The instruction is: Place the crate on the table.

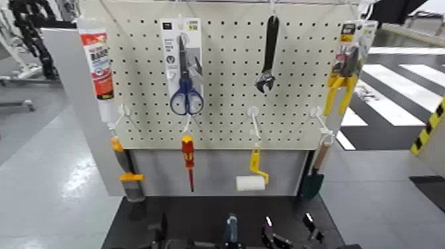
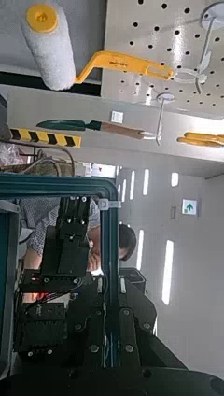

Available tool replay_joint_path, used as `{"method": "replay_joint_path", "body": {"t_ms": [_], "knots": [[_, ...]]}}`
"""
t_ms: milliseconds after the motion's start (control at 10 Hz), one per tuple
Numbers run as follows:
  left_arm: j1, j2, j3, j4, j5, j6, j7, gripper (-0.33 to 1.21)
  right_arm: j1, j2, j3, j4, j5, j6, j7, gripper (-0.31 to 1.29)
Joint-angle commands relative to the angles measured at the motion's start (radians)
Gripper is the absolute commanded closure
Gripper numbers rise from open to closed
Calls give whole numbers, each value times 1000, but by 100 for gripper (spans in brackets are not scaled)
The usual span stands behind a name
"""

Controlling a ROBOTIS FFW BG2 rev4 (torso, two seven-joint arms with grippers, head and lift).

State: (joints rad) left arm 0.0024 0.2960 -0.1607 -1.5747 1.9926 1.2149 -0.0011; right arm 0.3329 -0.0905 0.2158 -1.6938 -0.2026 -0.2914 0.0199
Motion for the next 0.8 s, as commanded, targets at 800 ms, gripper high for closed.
{"method": "replay_joint_path", "body": {"t_ms": [800], "knots": [[-104, 52, 41, 61, -12, 25, 50, 119, -3, 0, 2, 11, -4, -14, -2, 14]]}}
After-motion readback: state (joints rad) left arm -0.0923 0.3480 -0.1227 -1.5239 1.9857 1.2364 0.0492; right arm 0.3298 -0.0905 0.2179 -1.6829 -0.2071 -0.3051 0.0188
